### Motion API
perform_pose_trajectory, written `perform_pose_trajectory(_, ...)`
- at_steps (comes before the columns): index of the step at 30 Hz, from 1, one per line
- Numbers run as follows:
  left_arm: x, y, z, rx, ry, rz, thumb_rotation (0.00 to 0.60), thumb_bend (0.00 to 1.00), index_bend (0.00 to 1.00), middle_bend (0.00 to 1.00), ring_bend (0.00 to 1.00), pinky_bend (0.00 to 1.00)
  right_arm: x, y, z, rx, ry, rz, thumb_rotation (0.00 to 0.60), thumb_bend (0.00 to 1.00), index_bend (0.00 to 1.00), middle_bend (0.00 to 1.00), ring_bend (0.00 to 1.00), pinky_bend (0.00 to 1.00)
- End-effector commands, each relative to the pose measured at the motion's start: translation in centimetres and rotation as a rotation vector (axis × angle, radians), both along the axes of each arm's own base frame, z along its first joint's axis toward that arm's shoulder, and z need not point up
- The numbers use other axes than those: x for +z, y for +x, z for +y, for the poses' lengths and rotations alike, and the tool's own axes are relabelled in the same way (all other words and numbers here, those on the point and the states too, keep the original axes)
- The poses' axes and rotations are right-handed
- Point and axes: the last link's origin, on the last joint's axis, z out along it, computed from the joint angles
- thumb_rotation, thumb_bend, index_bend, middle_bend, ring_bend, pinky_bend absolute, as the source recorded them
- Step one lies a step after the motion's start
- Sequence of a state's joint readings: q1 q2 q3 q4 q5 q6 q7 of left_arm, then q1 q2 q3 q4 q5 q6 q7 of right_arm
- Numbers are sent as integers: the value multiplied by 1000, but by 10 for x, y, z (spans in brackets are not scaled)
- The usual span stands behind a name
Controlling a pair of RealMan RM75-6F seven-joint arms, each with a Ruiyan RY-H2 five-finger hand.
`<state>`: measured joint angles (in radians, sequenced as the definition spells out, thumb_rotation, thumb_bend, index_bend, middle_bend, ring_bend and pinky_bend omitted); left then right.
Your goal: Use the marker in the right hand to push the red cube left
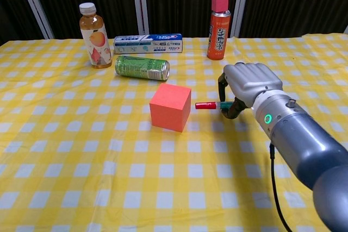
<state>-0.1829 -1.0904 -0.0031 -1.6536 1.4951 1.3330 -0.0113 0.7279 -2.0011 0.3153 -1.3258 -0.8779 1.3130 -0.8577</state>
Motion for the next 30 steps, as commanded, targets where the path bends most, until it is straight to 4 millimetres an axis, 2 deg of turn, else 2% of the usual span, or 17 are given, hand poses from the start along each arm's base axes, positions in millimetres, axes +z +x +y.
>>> perform_pose_trajectory(1,0,0,0,0,-2,-3,600,0,17,0,0,57,-5,8,-6,-1,-11,-10,600,411,675,292,122,231)
perform_pose_trajectory(30,1,-1,1,12,-1,-11,600,0,17,0,0,57,-34,57,4,67,36,-106,600,411,676,292,122,232)
